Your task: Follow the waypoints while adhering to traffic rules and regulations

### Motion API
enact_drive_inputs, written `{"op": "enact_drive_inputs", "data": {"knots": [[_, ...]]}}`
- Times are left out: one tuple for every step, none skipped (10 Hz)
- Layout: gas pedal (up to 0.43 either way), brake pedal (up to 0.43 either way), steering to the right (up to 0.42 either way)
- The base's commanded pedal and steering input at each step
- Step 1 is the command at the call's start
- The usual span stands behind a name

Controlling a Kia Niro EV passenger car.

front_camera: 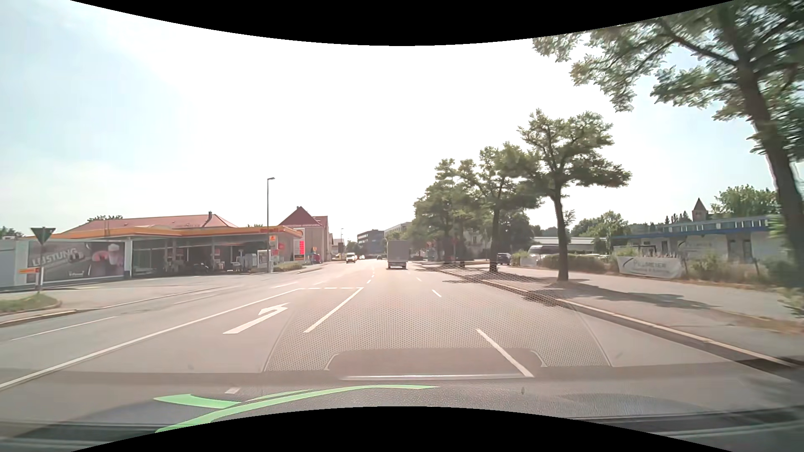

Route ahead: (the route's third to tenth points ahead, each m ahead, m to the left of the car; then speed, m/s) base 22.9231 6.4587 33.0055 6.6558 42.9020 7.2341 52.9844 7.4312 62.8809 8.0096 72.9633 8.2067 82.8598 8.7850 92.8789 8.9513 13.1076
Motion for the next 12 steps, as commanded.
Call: {"op": "enact_drive_inputs", "data": {"knots": [[0.11, 0.0, -0.007], [0.11, 0.0, -0.007], [0.11, 0.0, -0.007], [0.11, 0.0, -0.008], [0.11, 0.0, -0.008], [0.11, 0.0, -0.008], [0.11, 0.0, -0.008], [0.11, 0.0, -0.008], [0.11, 0.0, -0.008], [0.11, 0.0, -0.008], [0.11, 0.0, -0.008], [0.11, 0.0, -0.009]]}}
